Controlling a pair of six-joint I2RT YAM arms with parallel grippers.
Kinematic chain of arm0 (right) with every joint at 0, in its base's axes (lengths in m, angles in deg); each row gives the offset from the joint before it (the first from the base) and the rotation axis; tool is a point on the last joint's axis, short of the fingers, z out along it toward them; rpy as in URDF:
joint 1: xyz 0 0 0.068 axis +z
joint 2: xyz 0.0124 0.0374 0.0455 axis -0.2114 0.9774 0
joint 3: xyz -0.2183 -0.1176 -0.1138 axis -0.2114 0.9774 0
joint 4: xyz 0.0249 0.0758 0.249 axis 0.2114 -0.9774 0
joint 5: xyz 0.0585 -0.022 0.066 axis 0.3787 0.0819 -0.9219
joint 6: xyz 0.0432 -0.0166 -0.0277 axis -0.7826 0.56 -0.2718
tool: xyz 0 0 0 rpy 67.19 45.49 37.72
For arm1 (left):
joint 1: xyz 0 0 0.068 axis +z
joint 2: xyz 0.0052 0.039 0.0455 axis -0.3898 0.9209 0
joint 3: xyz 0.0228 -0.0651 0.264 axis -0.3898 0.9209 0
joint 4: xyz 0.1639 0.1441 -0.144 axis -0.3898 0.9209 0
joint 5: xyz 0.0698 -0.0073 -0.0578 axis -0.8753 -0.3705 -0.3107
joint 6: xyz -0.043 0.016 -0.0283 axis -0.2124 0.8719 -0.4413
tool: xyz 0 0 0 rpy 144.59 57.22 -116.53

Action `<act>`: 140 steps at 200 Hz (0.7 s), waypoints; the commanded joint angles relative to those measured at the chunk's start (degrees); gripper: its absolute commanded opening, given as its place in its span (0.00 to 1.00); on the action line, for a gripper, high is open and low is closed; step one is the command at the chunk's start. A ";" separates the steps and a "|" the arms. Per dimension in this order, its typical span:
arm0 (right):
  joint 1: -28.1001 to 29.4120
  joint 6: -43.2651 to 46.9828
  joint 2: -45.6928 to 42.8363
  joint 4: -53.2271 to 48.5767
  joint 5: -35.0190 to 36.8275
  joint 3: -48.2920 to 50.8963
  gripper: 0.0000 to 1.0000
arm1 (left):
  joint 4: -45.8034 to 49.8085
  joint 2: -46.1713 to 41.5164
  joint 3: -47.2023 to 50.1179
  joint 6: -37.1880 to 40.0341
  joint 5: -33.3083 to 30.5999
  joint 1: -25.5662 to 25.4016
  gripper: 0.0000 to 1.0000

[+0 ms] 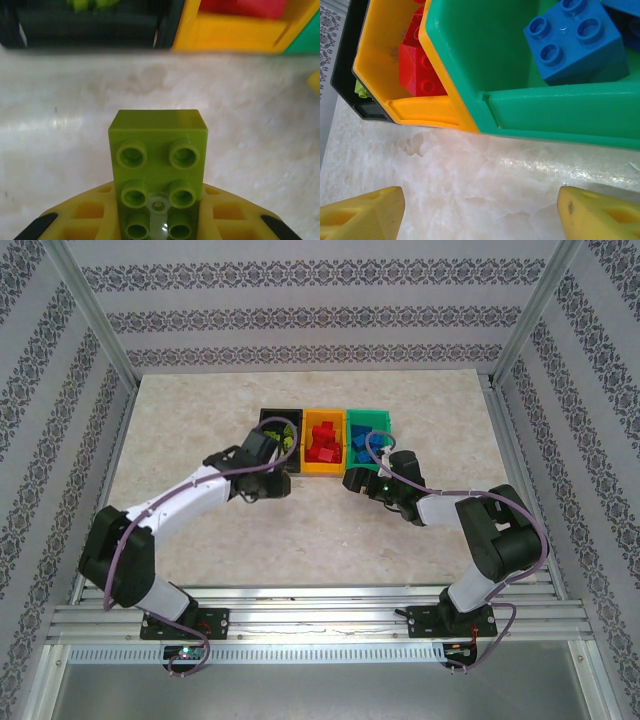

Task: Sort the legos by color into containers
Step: Place the lego in the container.

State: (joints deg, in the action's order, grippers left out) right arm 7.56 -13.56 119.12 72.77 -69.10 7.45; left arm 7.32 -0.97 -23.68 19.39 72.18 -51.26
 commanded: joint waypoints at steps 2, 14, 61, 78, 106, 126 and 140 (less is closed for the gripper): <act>0.72 1.10 -0.93 -0.20 -0.43 -1.03 0.80 | 1.02 4.53 -8.39 5.30 1.71 2.12 0.09; 0.71 1.10 -0.90 -0.20 -0.44 -1.00 0.80 | 2.08 8.05 -12.99 6.69 2.36 2.98 0.08; 0.66 1.27 -1.02 -0.37 -0.27 -1.02 0.80 | 3.91 20.89 -27.55 10.63 3.34 7.94 0.08; 0.62 1.36 -0.95 -0.54 -0.21 -1.11 0.80 | 4.64 25.33 -33.04 10.51 5.00 10.07 0.08; 0.54 1.36 -0.94 -0.54 -0.23 -1.08 0.80 | 6.79 30.25 -41.68 10.77 4.92 10.87 0.57; 0.47 1.69 -1.44 -0.88 0.08 -1.03 0.80 | 7.14 30.38 -43.21 10.49 5.23 10.64 0.69; 0.42 2.18 -1.78 -1.34 0.65 -0.97 0.80 | 4.35 27.37 -39.31 10.13 4.34 10.40 0.79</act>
State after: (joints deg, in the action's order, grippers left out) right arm 7.56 -13.17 119.05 72.25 -69.08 7.45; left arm 11.76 30.17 -64.29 28.88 76.18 -40.15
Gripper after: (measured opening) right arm 0.800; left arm 0.723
